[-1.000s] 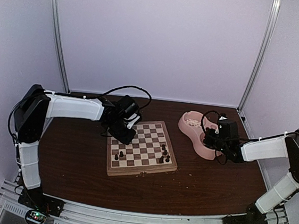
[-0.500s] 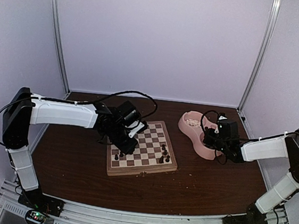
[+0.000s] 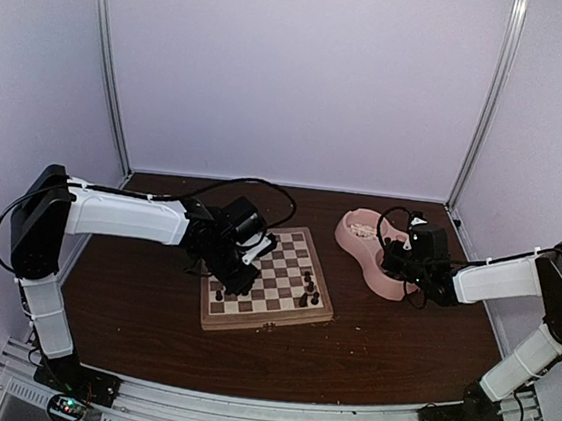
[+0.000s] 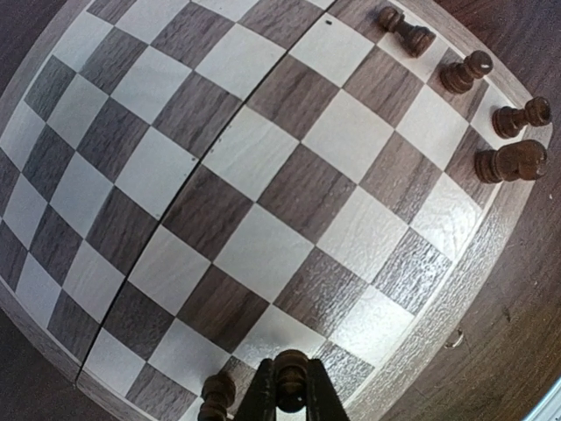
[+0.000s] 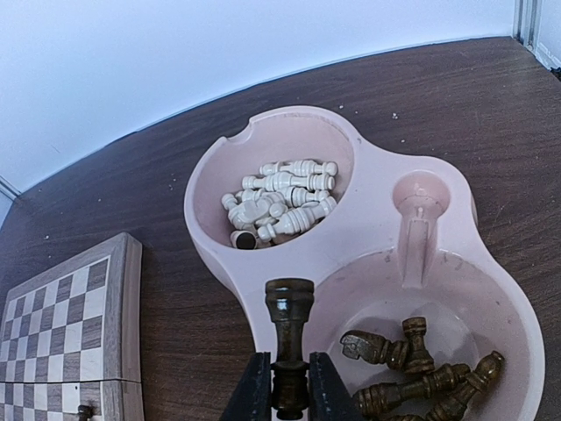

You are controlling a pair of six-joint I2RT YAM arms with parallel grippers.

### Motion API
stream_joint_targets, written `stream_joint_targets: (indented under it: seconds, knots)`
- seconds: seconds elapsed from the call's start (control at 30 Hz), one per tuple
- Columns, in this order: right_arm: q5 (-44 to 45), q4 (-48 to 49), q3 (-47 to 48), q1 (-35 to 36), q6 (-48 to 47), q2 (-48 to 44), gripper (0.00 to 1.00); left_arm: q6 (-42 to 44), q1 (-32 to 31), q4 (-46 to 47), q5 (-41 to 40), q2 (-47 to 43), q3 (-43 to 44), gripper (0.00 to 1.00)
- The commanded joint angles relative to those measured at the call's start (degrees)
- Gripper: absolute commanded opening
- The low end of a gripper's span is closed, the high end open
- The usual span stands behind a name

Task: Set up the chess pieces on the board
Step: Place the pawn at f7.

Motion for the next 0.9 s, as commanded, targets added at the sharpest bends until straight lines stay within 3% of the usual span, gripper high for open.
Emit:
stream_joint_targets:
  seconds: [0.0, 0.1, 0.57, 0.87]
  knots:
    - [-0.41, 0.92, -0.47, -0.31, -0.28, -0.84, 0.00, -0.01, 0.07, 2.87, 0.71, 1.33, -0.59, 0.07]
    - [-0.58, 1.10, -0.48, -0.30, -0.23, -0.75, 0.00, -0.19, 0.07, 3.77, 0.77, 1.51, -1.21, 0.08]
    - [-0.97, 1.29, -0.39, -0.31, -0.40, -0.53, 0.00, -0.86, 0.07, 5.23, 2.72, -0.89, -2.50, 0.36]
    - [-1.27, 1.35, -0.38, -0.37, -0.31, -0.49, 0.00, -1.97, 0.64, 5.44, -2.86, -6.15, -5.63, 0.35]
